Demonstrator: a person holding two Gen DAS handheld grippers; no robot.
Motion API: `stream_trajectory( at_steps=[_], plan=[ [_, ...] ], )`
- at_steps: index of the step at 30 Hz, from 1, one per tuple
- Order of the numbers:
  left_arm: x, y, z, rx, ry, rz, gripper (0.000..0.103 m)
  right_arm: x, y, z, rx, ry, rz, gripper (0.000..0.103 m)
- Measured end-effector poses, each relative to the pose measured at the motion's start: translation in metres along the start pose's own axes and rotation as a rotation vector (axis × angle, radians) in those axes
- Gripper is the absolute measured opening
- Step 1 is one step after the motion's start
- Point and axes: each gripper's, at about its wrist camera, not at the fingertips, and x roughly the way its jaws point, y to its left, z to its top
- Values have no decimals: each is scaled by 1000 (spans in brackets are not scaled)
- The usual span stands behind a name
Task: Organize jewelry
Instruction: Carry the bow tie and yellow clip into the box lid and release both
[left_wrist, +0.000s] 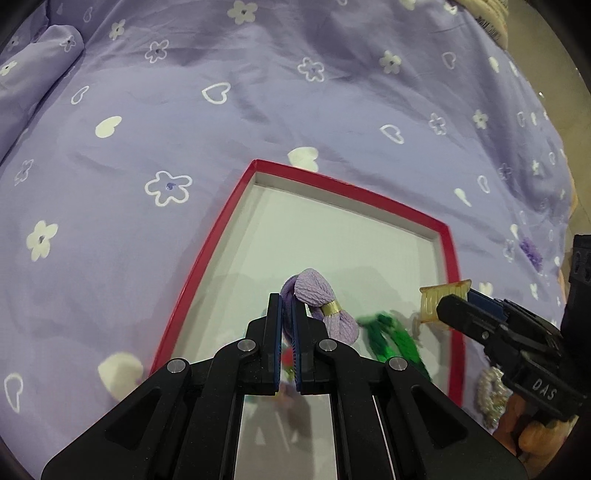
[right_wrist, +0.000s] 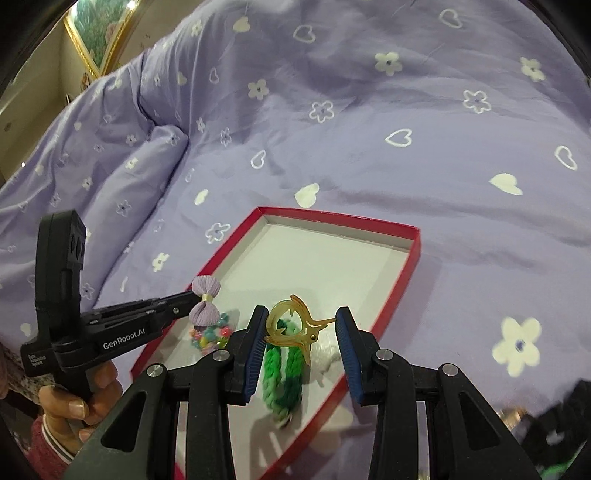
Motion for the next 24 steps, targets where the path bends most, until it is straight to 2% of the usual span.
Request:
stream_trajectory(
  at_steps=[7,19,21,23,24],
  plan=[
    [22,3,4,8,47,13,4,22,0,1,-26,45,-8,38],
    [25,-2,4,28,74,37,9,24,2,5,-50,66,-15,39],
    [24,-2,3,28,74,40,13,25,2,6,-48,67,-14,39],
    [23,-1,2,28,75,49,26,25,2,6,-46,69,-12,39],
    [22,-2,2,28,73,52,29,25,2,6,-44,69,-10,39]
  ],
)
